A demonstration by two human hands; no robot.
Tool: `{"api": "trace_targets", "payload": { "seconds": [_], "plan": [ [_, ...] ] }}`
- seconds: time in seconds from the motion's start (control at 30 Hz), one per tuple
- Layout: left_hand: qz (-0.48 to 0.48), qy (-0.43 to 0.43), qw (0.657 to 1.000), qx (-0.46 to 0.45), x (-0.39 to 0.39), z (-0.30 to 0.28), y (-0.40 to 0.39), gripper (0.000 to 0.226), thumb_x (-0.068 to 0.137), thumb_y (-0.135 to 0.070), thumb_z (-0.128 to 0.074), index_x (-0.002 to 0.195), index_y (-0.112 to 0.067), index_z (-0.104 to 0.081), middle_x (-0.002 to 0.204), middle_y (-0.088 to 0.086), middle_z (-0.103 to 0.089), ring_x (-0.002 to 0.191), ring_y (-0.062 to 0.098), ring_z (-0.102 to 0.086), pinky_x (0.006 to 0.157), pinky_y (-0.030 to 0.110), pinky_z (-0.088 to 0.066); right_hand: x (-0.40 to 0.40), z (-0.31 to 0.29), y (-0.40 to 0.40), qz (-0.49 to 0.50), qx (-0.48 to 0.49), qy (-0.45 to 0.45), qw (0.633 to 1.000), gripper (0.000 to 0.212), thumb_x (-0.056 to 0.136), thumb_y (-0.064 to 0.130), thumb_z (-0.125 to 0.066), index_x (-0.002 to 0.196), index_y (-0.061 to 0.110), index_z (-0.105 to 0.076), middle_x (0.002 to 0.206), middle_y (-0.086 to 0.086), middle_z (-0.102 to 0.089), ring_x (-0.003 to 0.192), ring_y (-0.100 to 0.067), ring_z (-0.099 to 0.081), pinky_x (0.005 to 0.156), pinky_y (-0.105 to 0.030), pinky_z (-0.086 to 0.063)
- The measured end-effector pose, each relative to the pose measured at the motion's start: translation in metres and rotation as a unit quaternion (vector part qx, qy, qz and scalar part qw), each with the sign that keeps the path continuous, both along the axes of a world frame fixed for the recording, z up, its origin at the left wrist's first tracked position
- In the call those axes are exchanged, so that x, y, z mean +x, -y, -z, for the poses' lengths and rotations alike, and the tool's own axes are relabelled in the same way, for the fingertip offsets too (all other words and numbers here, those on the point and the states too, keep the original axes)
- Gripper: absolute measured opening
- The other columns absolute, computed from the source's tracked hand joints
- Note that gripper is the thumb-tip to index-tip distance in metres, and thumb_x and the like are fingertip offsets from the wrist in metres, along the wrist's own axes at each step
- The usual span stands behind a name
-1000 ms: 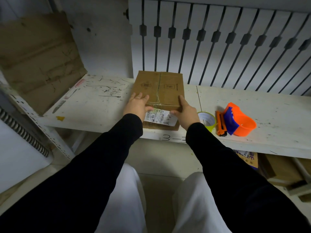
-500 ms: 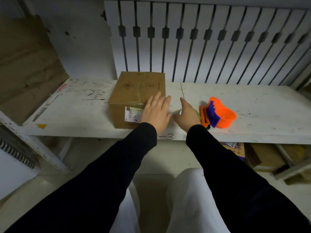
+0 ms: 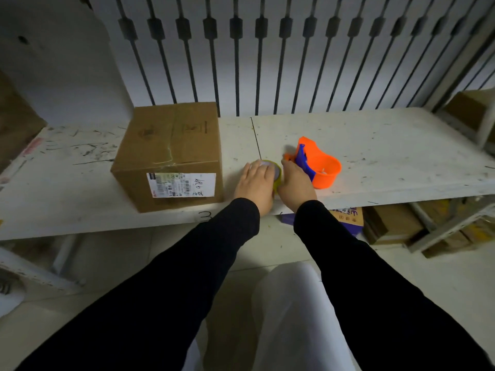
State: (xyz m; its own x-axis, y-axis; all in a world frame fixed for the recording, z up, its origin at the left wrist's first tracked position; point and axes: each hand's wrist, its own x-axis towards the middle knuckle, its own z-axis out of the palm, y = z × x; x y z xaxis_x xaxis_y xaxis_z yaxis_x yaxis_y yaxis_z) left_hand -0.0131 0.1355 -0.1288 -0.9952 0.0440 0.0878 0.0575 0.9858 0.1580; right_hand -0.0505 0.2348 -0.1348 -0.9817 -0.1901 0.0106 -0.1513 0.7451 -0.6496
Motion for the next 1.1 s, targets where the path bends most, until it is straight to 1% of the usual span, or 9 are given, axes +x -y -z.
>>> {"api": "trace_targets", "payload": {
  "seconds": [0.1,0.17,0.23,0.3,0.43,0.63,0.83,1.0,1.1],
  "plan": [
    [-0.026,0.062,0.998,0.001,-0.009,0.005,-0.009,0.052,0.092,-0.015,-0.048,0.141,-0.011,-0.033,0.141,0.011,-0.045,0.136,0.027,-0.034,0.118,0.051,-0.004,-0.004,0.004,-0.006,0.01,-0.026,0.007,1.0,0.054,0.085,0.007,-0.046,0.138,0.011,-0.04,0.141,-0.014,-0.047,0.13,-0.029,-0.045,0.105,-0.039,-0.04],
    [-0.048,0.095,0.994,0.023,-0.014,0.011,-0.012,0.047,0.093,-0.016,-0.047,0.139,-0.011,-0.038,0.136,0.012,-0.049,0.128,0.03,-0.043,0.115,0.056,-0.014,-0.006,0.006,-0.008,0.017,-0.037,0.009,0.999,0.057,0.085,0.006,-0.046,0.141,0.013,-0.037,0.144,-0.012,-0.045,0.132,-0.027,-0.043,0.108,-0.04,-0.038],
    [-0.047,0.102,0.993,0.046,-0.016,0.017,-0.012,0.044,0.094,-0.009,-0.045,0.138,-0.007,-0.04,0.135,0.015,-0.049,0.123,0.033,-0.046,0.108,0.046,-0.035,-0.009,0.007,-0.009,0.02,-0.035,0.005,0.999,0.057,0.086,0.005,-0.046,0.142,0.014,-0.036,0.145,-0.01,-0.044,0.133,-0.026,-0.042,0.109,-0.039,-0.038],
    [-0.047,0.097,0.991,0.075,-0.016,0.018,-0.011,0.04,0.093,-0.002,-0.043,0.133,-0.004,-0.044,0.134,0.017,-0.047,0.119,0.033,-0.048,0.098,0.038,-0.043,-0.011,0.007,-0.01,0.023,-0.046,0.004,0.999,0.056,0.087,0.004,-0.046,0.141,0.015,-0.038,0.143,-0.009,-0.047,0.131,-0.026,-0.045,0.107,-0.037,-0.039],
    [-0.068,0.076,0.989,0.111,-0.011,0.018,-0.006,0.034,0.093,-0.004,-0.044,0.126,-0.005,-0.049,0.132,0.018,-0.046,0.117,0.034,-0.049,0.095,0.038,-0.043,-0.008,0.003,-0.009,0.024,-0.103,0.043,0.993,0.058,0.087,0.001,-0.045,0.143,0.014,-0.034,0.147,-0.009,-0.041,0.137,-0.024,-0.037,0.11,-0.035,-0.033],
    [-0.055,0.073,0.986,0.14,0.0,0.015,0.001,0.043,0.094,0.0,-0.038,0.136,-0.007,-0.041,0.135,0.016,-0.043,0.117,0.032,-0.047,0.095,0.035,-0.041,0.003,0.003,-0.01,-0.019,-0.127,0.094,0.987,0.064,0.086,-0.004,-0.041,0.146,0.014,-0.026,0.151,-0.011,-0.034,0.139,-0.024,-0.033,0.11,-0.029,-0.028],
    [-0.064,0.051,0.98,0.179,0.013,0.0,0.003,0.038,0.098,-0.009,-0.037,0.136,-0.006,-0.043,0.138,0.016,-0.041,0.121,0.03,-0.046,0.098,0.033,-0.038,0.009,-0.004,-0.007,0.008,-0.123,0.057,0.991,0.049,0.086,0.005,-0.053,0.135,0.01,-0.046,0.129,-0.013,-0.059,0.116,-0.024,-0.057,0.083,-0.018,-0.039],
    [-0.114,0.021,0.957,0.264,0.022,-0.014,0.004,0.037,0.096,-0.013,-0.045,0.131,-0.002,-0.047,0.138,0.016,-0.044,0.125,0.029,-0.044,0.102,0.031,-0.035,0.015,-0.017,-0.005,0.033,-0.139,0.004,0.99,0.031,0.085,0.005,-0.053,0.116,0.005,-0.061,0.112,-0.015,-0.067,0.101,-0.025,-0.062,0.077,-0.022,-0.04],
    [-0.14,0.004,0.936,0.324,0.027,-0.021,0.003,0.027,0.095,-0.013,-0.048,0.118,0.001,-0.054,0.122,0.016,-0.052,0.11,0.029,-0.051,0.091,0.029,-0.039,0.021,-0.026,-0.004,0.033,-0.141,-0.02,0.989,0.022,0.087,0.009,-0.055,0.105,0.003,-0.066,0.107,-0.016,-0.068,0.086,-0.023,-0.059,0.078,-0.031,-0.048]
  ]
}}
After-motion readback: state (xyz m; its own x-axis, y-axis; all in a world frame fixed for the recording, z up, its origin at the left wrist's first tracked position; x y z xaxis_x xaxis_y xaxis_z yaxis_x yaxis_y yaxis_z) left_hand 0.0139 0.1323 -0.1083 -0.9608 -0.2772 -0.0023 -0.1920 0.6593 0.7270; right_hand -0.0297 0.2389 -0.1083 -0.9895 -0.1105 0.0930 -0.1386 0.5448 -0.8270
